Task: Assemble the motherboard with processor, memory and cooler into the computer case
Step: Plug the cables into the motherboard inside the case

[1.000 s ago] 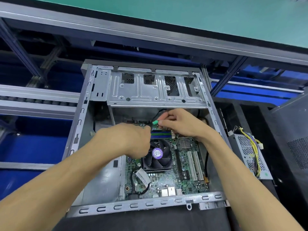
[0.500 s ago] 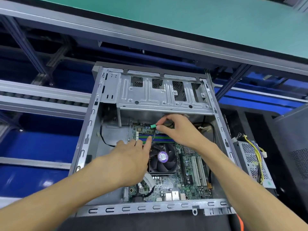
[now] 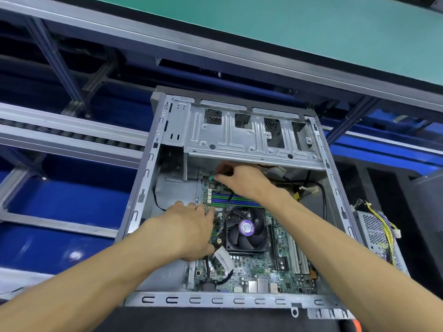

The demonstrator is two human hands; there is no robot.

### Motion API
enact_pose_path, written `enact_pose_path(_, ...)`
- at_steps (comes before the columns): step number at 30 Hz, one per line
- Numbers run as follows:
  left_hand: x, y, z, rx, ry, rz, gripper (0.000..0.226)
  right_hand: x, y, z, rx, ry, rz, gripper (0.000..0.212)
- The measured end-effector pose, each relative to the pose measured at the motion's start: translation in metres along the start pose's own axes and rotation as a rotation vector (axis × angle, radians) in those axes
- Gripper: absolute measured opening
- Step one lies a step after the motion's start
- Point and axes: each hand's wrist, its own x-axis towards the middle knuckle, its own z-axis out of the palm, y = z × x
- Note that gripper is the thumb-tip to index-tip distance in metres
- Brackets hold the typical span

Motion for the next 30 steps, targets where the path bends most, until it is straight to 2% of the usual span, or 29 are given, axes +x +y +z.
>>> enact_pose_path(2,0.002,0.0,-0.001,-0.024,-0.002,0.003,0.083,0.004,-0.003,0.003,-0.002,-0.042,-0.021,0.036)
enact_pose_path(11,0.006,-0.002,-0.004,-0.055,-0.011,0.008,0.079,0.014,-0.001,0.006,-0.045,-0.102,-0.003,0.052)
enact_pose_path(19,0.008,-0.002,-0.004,-0.047,0.001,0.019,0.075,0.016,0.003,0.014,0.025,0.022,-0.201,0.024)
enact_pose_path(30,0.01,0.0,-0.005,-0.041,0.01,0.013,0.073,0.019,0.002,0.02,0.025,0.062,-0.267,0.024)
